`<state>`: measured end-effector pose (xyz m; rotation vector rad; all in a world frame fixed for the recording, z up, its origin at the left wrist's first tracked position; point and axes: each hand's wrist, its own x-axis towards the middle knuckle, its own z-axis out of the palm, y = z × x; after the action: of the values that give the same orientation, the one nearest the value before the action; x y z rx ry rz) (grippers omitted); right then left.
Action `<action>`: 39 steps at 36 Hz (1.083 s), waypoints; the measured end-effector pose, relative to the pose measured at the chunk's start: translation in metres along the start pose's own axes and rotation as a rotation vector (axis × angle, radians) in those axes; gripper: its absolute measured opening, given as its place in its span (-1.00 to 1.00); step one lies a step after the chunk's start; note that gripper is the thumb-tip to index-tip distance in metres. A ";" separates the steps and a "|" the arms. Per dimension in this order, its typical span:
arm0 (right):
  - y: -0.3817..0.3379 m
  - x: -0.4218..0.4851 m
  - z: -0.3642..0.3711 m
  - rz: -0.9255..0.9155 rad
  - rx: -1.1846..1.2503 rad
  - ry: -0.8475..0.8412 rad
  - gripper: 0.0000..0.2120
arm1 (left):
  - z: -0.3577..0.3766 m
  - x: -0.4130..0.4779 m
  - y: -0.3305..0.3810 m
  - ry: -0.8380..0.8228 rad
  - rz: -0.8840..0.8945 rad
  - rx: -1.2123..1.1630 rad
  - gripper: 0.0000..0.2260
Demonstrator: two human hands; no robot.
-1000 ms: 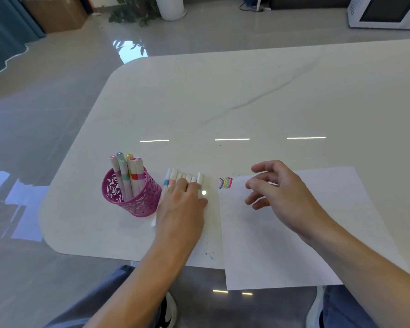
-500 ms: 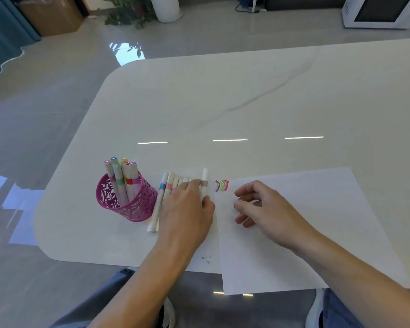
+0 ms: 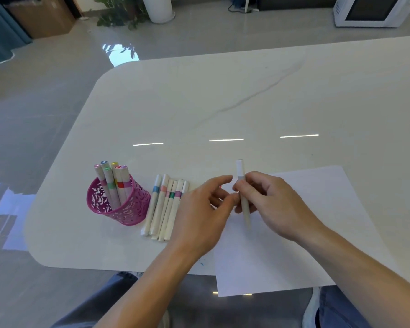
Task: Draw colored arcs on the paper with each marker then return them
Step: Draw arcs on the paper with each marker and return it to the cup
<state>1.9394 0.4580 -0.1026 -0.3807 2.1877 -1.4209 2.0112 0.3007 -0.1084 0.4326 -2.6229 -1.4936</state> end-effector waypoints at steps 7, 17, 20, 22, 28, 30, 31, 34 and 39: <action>0.002 -0.002 -0.009 -0.187 -0.526 -0.026 -0.77 | -0.011 0.002 0.000 -0.001 0.212 0.237 -0.63; 0.004 -0.003 -0.006 -0.314 -0.785 -0.116 -0.69 | -0.012 -0.001 0.000 -0.085 0.383 0.583 -0.79; 0.005 -0.004 -0.005 -0.337 -0.842 -0.115 -0.62 | -0.011 0.000 -0.004 -0.119 0.368 0.577 -0.81; 0.006 -0.003 -0.005 -0.333 -0.852 -0.120 -0.64 | -0.012 0.001 -0.005 -0.106 0.372 0.548 -0.84; 0.008 -0.004 -0.004 -0.324 -0.870 -0.147 -0.65 | -0.013 0.001 -0.002 -0.044 0.385 0.491 -0.93; 0.008 -0.004 -0.004 -0.337 -0.876 -0.145 -0.64 | -0.014 0.001 -0.002 -0.045 0.396 0.474 -0.93; 0.008 -0.004 -0.004 -0.348 -0.876 -0.139 -0.64 | -0.014 0.001 -0.003 -0.044 0.401 0.465 -0.92; 0.007 -0.003 -0.005 -0.384 -0.874 -0.120 -0.61 | -0.015 0.000 -0.003 -0.034 0.398 0.439 -0.90; 0.005 -0.003 -0.012 -0.403 -0.902 -0.065 -0.55 | -0.017 -0.001 -0.005 -0.011 0.367 0.423 -0.89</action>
<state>1.9356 0.4713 -0.1022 -1.2027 2.6806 -0.4645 2.0167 0.2841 -0.1036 -0.0364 -2.8218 -0.8381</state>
